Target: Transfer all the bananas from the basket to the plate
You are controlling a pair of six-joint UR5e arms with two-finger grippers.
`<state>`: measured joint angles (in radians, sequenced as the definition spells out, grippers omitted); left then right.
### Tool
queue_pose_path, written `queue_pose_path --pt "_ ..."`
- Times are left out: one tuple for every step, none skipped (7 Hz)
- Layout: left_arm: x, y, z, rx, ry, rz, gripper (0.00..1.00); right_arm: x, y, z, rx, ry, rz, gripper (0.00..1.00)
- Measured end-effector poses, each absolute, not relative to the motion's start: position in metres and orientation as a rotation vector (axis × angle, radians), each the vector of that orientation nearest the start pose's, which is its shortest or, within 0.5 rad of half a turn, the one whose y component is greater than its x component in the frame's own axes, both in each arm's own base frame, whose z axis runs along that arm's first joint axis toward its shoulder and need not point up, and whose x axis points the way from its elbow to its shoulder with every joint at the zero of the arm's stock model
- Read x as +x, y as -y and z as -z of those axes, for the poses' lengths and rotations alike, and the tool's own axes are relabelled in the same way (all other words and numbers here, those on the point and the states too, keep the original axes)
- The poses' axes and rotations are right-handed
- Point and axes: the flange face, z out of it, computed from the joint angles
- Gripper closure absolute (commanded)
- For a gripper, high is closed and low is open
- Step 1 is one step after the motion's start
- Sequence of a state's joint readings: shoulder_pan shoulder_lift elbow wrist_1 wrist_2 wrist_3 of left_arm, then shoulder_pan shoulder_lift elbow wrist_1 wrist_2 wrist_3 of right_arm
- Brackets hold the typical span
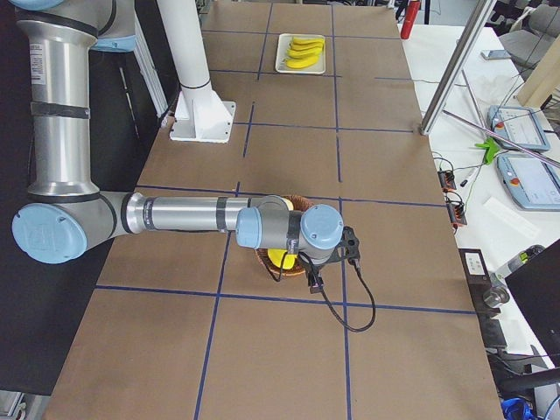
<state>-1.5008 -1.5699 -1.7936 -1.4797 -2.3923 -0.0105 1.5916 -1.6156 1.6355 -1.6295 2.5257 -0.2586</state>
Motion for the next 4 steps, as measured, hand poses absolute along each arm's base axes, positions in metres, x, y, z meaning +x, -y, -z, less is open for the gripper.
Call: queue_pose_path --pt "-0.039 0.483 -0.585 0.053 -0.839 -0.097 0.00 0.064 0.477 -0.644 0.100 0.949 0.198 0.00" --pt "-0.047 0.471 -0.607 0.026 -0.847 -0.078 0.00 0.067 0.488 -0.642 0.106 0.927 0.202 0.00" --pt "-0.055 0.464 -0.617 0.015 -0.849 -0.058 0.00 0.069 0.493 -0.641 0.110 0.907 0.207 0.00" --pt "-0.061 0.457 -0.624 0.009 -0.850 -0.042 0.00 0.069 0.495 -0.640 0.112 0.898 0.210 0.00"
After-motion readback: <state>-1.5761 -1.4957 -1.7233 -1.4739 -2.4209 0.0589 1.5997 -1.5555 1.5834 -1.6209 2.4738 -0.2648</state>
